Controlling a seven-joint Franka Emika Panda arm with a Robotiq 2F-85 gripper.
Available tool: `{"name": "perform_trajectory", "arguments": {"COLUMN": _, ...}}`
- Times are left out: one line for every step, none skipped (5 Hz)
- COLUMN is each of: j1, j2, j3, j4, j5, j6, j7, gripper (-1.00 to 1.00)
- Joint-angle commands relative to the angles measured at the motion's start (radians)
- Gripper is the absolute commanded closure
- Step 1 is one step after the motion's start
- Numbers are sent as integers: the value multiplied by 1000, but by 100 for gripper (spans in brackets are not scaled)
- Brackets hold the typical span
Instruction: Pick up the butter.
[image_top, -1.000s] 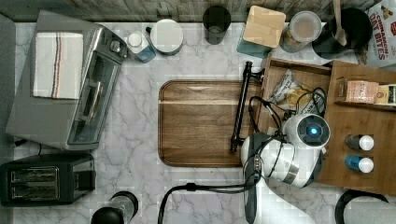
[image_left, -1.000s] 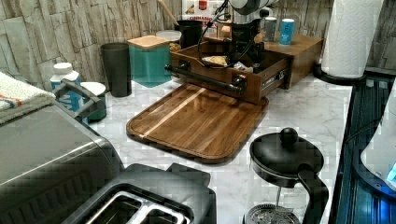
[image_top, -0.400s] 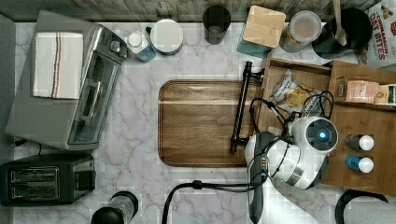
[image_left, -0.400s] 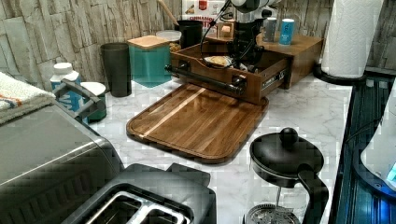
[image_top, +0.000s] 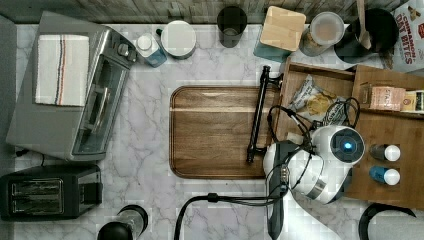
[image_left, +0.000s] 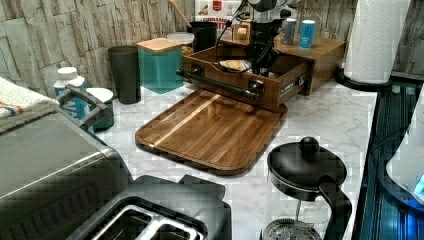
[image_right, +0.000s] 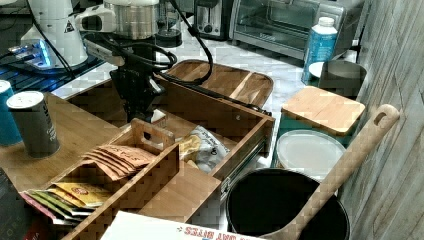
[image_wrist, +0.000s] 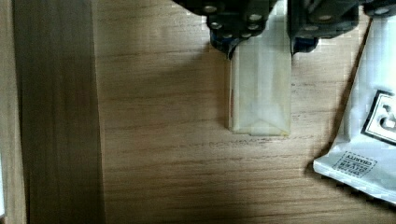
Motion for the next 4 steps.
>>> {"name": "perform_trajectory", "arguments": {"j1": 1, "j2": -153, "j3": -3, "j4": 6, "j5": -133, "j6": -29, "j7": -139, "gripper": 100}}
{"name": "perform_trajectory", "arguments": {"j1": -3, "j2": -216, "j3": 20, "j4": 51, "j5": -100, "j6": -83, "j7": -187, "gripper": 100}}
{"name": "perform_trajectory", "arguments": {"j1": 14, "j2": -272, "j3": 18, "j4": 121, "j5": -71, "j6": -189, "j7": -182, "gripper": 100}}
{"name": "perform_trajectory", "arguments": {"j1": 48, "j2": -308, "j3": 41, "j4": 211, "j5": -72, "j6": -330, "j7": -133, "gripper": 100}}
